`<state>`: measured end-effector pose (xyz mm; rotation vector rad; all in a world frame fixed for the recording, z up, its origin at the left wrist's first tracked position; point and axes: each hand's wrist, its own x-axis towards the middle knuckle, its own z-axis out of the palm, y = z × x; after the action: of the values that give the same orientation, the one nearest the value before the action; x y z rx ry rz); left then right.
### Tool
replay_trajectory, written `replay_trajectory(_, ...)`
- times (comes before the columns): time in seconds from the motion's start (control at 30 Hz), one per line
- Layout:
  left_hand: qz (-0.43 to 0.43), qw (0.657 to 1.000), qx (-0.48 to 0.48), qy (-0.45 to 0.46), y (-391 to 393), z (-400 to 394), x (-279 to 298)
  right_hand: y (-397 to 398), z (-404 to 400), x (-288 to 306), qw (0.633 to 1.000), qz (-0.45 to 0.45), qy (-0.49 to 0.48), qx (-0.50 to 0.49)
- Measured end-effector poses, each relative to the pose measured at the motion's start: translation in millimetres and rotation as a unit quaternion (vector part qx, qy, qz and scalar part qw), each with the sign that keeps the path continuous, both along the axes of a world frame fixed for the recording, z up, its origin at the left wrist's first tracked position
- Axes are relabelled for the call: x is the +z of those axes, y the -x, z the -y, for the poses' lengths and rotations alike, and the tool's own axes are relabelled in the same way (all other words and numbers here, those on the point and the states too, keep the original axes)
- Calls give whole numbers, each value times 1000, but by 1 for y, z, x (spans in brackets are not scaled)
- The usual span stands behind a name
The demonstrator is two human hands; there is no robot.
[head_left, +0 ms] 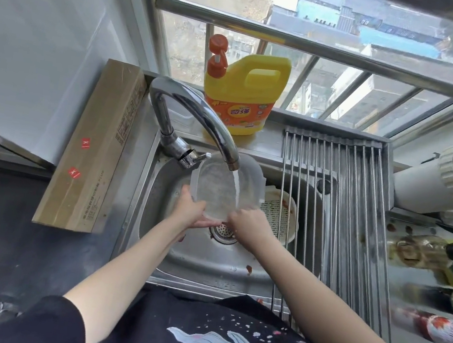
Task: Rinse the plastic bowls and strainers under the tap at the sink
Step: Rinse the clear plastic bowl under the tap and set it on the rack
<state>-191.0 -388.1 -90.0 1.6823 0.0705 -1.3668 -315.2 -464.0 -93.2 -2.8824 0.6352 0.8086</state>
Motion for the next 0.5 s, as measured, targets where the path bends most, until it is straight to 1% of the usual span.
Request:
replay_trajectory(0.07,-16,1000,-1,12,2,1,-5,1,7,-6,998,-29,61,12)
replay_trajectory(0.13,-30,999,-6,22,3,3,-8,-1,8,-8,991,-94,90,-39)
replay_trajectory(0.2,-46,998,-3,30,3,3,-8,-11,4,-2,978,-161,94,-97)
replay_trajectory(0.23,-53,998,-3,33,3,3,-7,-17,2,3,976,-172,80,-103)
replay_trajectory(0.3,-59,998,0,37,4,2,-6,-27,-3,12,985,-161,27,-61)
replay_trajectory(0.37,-63,998,8,29,5,1,-6,-31,-6,21,992,-121,-23,-10)
replay_trajectory(0.43,-69,997,10,17,4,-1,-6,-25,-7,25,997,-62,-51,6)
replay_trajectory(0.5,-76,997,6,2,3,-3,-5,-15,-7,26,994,11,-106,-4)
